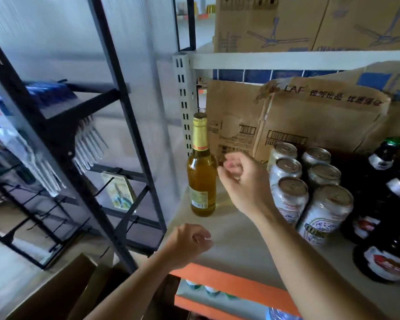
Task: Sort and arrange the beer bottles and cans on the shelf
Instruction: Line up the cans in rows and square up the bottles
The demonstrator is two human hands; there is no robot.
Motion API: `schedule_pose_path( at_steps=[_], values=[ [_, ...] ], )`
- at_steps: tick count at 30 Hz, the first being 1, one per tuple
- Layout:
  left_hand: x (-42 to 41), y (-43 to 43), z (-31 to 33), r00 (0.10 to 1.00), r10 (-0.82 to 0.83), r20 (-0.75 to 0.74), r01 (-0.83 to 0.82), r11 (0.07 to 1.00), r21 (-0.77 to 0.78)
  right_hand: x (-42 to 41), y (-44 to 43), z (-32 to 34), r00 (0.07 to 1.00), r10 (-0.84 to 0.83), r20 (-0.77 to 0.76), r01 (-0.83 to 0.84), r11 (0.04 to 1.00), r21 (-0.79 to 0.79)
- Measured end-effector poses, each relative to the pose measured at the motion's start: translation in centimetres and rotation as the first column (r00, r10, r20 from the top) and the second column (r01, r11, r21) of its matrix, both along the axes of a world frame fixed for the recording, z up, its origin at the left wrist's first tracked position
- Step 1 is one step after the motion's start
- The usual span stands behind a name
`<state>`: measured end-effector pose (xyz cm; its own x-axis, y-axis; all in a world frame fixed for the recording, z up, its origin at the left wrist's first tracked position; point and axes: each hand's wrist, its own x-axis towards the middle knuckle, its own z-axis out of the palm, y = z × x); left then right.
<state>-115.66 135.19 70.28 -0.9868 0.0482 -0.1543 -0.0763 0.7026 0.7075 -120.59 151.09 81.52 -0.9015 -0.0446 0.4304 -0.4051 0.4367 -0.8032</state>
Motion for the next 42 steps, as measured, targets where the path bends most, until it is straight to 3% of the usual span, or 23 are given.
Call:
schedule_pose_path(
  at_steps=[12, 15, 18, 20, 22, 25, 27, 32, 36, 38, 42],
  values=[
    [-1.3, -5.3, 0.9, 0.999, -0.035, 0.026, 0.034, 0.998, 0.048, -4.4, -7.3, 2.8, 0.992, -0.128, 0.008, 0.128, 0.992, -0.012],
    [-1.7, -5.9, 0.4, 0.998, -0.042, 0.038, 0.04, 0.998, 0.048, -4.9, -6.0, 3.6, 0.989, 0.068, 0.133, -0.061, 0.996, -0.057],
    [-2.4, -6.4, -0.1, 0.998, -0.024, 0.057, 0.021, 0.998, 0.052, -4.6, -4.1, 4.8, 0.86, 0.411, 0.303, -0.343, 0.904, -0.253],
    [-2.8, -6.5, -0.2, 0.998, -0.007, 0.068, 0.005, 0.999, 0.035, -4.1, -3.6, 5.2, 0.803, 0.499, 0.327, -0.386, 0.853, -0.352],
    [-3.2, -6.5, -0.4, 0.997, 0.006, 0.076, -0.007, 1.0, 0.014, -3.3, -4.0, 4.9, 0.829, 0.465, 0.311, -0.335, 0.858, -0.389],
    [-3.6, -6.3, -0.6, 0.996, -0.015, 0.093, 0.014, 1.0, 0.01, -2.7, -5.6, 3.5, 0.974, 0.174, 0.143, -0.149, 0.974, -0.17],
    [-3.7, -6.2, -0.8, 0.994, -0.027, 0.109, 0.026, 1.0, 0.01, -2.5, -6.1, 3.2, 0.998, 0.056, 0.039, -0.049, 0.984, -0.17],
    [-3.7, -6.3, -1.0, 0.99, -0.012, 0.14, 0.006, 0.999, 0.045, -2.5, -4.2, 4.8, 0.905, 0.338, 0.257, -0.241, 0.908, -0.343],
    [-3.9, -6.0, -1.3, 0.987, -0.071, 0.143, 0.064, 0.997, 0.053, -2.1, -2.5, 5.1, 0.831, 0.472, 0.294, -0.348, 0.854, -0.387],
    [-4.1, -5.6, -1.4, 0.984, -0.105, 0.144, 0.098, 0.994, 0.054, -1.7, -2.7, 4.7, 0.859, 0.419, 0.295, -0.317, 0.887, -0.336],
    [-4.1, -4.5, -1.4, 0.983, -0.168, 0.075, 0.167, 0.986, 0.022, -1.0, -4.1, 3.5, 0.988, 0.106, 0.116, -0.095, 0.991, -0.097]
  ],
)
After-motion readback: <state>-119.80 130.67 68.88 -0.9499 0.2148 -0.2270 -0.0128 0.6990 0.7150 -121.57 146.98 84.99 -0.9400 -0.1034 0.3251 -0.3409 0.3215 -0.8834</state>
